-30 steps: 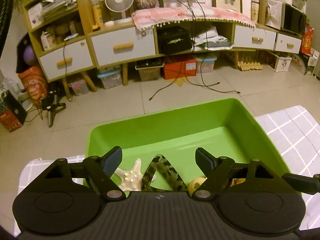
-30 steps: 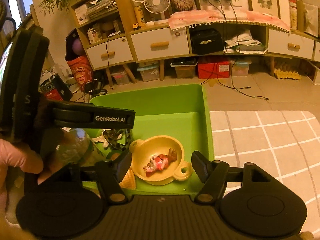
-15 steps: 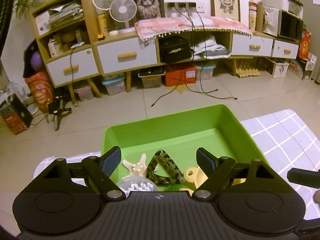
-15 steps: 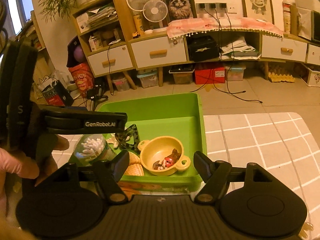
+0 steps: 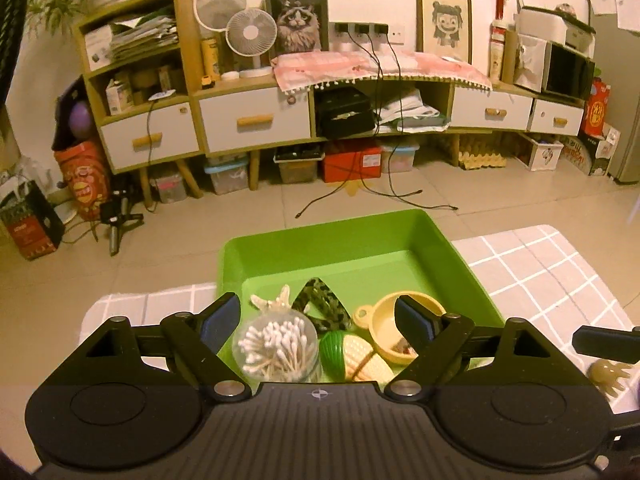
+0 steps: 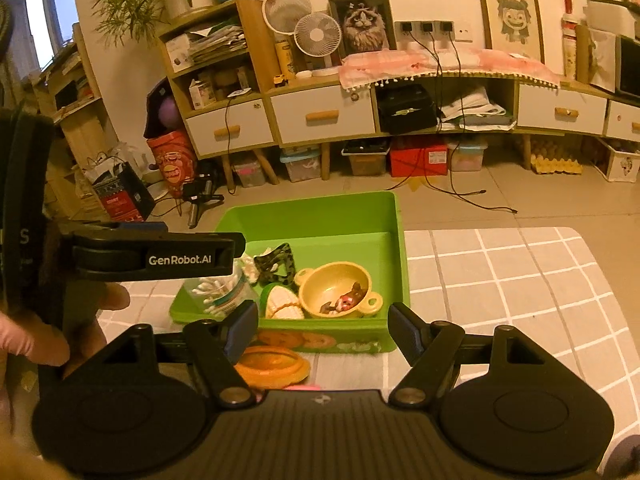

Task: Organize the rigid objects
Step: 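Move both tools back from the bin to the toys on the table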

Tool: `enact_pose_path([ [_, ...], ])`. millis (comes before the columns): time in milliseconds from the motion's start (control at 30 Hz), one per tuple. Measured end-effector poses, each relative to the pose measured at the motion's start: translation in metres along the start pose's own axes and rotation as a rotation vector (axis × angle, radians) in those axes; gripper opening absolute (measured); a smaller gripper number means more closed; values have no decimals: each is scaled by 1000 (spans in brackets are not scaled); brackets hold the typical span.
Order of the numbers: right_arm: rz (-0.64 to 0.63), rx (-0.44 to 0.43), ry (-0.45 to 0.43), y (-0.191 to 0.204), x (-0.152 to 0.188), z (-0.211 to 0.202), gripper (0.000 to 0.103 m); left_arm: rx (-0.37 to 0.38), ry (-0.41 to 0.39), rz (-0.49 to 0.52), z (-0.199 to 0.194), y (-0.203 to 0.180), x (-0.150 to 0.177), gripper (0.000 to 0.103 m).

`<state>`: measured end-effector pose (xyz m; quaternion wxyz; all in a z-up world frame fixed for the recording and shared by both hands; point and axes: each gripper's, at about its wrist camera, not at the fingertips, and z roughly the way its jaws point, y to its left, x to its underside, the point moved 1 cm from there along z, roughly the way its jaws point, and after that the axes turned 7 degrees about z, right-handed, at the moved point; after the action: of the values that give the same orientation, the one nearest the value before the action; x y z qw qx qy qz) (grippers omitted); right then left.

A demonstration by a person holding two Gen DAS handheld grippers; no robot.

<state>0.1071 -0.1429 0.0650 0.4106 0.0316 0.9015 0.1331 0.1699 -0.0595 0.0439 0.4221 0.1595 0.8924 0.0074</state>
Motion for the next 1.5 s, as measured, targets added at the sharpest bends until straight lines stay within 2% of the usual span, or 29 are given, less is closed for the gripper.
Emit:
enact_pose_path([
  [200,-15,-12,8,7,13,-18,53,16,-23,6,-21,-1,14,92],
  [600,-71,-12,42,11,40,-35,54,60,-49,-13,-51,-3,45,96],
  [800,-91,-11,53,10,51,-33,55,73,-22,-26,-56,-3,63,99],
  [1167,-64,-5,92,-6,67,-22,56,106,-23,-71,-58,2,105,101],
  [1333,-61,13,113,-10,74,-19,60,122,-5,-76,-58,3,116,101],
  [1500,-55,22,134,-14,81,-16,60,103,-13,-89,-62,9,126,101],
])
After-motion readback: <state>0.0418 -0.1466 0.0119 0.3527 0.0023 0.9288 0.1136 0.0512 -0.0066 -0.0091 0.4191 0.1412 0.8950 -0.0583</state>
